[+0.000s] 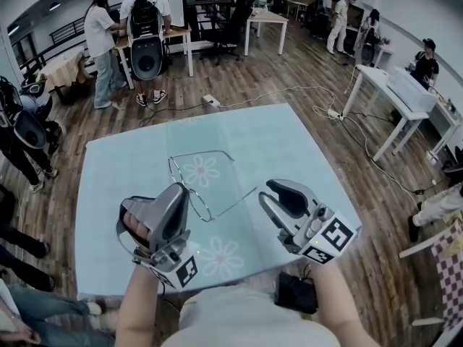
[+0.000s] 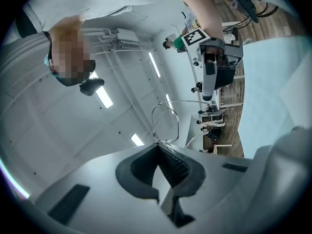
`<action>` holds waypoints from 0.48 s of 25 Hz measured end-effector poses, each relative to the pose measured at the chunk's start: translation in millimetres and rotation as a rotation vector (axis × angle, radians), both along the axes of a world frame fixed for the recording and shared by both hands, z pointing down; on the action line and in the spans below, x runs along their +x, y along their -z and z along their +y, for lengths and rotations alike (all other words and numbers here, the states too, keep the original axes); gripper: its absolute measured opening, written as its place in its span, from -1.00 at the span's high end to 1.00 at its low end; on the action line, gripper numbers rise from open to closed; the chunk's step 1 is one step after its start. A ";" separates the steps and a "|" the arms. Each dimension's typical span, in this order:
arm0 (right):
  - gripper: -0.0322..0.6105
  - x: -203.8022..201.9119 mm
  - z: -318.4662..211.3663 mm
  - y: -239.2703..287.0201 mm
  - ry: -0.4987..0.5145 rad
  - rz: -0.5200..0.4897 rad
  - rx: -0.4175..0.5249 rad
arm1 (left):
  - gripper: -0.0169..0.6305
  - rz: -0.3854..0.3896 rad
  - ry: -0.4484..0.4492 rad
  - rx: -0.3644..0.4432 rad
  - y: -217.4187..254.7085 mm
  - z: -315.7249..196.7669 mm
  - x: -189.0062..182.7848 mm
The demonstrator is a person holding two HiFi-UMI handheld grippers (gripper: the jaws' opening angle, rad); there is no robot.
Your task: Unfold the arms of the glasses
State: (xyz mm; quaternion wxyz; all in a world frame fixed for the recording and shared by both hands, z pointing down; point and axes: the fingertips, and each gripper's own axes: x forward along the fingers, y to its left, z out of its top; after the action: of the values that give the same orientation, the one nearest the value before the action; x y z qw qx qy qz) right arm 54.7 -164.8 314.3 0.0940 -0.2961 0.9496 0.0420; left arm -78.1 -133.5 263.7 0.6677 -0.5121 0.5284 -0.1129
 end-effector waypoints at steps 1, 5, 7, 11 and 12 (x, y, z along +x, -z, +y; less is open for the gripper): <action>0.58 0.0 -0.8 -0.6 -0.023 0.015 0.007 | 0.97 0.003 0.006 -0.002 -0.7 -1.2 -1.0; 0.58 -0.4 -4.8 -2.3 -0.121 0.049 0.001 | 0.97 0.010 0.029 -0.014 -4.0 -4.0 -5.9; 0.59 1.5 -11.3 -3.4 -0.162 0.050 -0.016 | 0.97 0.013 0.037 -0.024 -5.5 -9.8 -6.0; 0.70 -4.9 -19.0 -13.5 -0.219 0.113 -0.031 | 0.97 0.020 0.048 -0.037 -9.3 -19.8 -6.6; 0.72 -7.3 -19.4 -16.1 -0.232 0.136 -0.031 | 0.97 0.023 0.053 -0.039 -10.2 -21.0 -7.1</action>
State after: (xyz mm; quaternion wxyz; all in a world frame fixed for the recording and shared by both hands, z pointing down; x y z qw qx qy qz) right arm 47.4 -184.2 330.4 0.0192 -0.4016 0.9138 0.0581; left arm -85.3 -154.5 273.9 0.6483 -0.5123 0.5468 -0.1350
